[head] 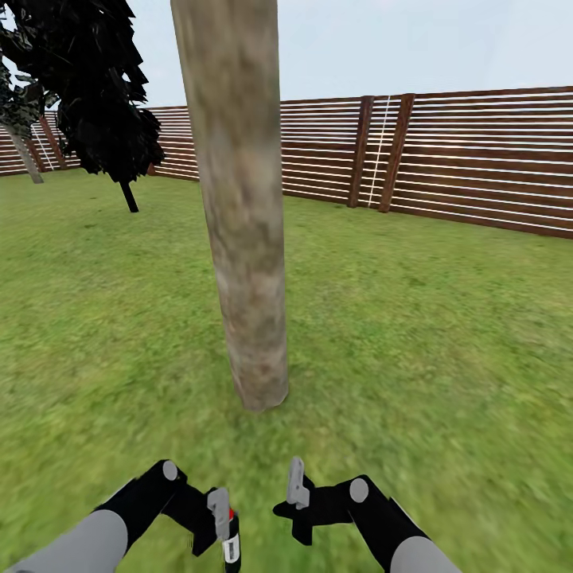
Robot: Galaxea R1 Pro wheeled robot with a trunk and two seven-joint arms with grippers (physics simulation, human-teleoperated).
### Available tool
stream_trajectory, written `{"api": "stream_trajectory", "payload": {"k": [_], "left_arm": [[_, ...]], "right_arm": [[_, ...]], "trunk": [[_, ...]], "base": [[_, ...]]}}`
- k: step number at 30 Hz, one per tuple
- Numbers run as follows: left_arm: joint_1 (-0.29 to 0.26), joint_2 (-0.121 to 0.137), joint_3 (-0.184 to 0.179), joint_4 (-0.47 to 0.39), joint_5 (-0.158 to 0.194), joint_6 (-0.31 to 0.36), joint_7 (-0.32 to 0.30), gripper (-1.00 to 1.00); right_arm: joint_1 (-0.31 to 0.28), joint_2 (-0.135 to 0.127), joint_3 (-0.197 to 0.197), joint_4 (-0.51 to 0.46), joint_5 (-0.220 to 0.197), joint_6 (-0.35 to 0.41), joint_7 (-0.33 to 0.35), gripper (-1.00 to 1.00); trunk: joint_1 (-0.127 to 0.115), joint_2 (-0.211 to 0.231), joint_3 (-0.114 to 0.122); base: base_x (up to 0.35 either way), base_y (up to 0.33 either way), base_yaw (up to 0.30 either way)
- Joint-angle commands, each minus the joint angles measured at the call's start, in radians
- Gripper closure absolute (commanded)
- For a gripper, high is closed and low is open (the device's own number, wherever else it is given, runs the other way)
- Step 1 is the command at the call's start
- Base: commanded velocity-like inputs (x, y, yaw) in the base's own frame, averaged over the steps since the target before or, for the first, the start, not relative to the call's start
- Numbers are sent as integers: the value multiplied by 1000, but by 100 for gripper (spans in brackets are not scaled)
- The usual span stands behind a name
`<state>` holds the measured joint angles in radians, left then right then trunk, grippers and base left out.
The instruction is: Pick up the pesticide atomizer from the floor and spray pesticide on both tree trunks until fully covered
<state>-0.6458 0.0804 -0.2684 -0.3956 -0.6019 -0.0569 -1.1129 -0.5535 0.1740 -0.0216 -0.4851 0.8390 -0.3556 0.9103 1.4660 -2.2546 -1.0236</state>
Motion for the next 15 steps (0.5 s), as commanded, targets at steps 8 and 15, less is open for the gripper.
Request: {"api": "stream_trajectory", "payload": {"k": [8,15], "left_arm": [[0,-39,-2,-9,-4,-8,-2,100],[0,-56,0,-9,-2,-14,-2,100]], "right_arm": [[0,1,27,-22,5,-3,2,100],[0,1,28,-24,5,-3,2,100]], "trunk": [[0,0,-1],[0,0,-1]], "base": [[0,0,0],[0,0,0]]}}
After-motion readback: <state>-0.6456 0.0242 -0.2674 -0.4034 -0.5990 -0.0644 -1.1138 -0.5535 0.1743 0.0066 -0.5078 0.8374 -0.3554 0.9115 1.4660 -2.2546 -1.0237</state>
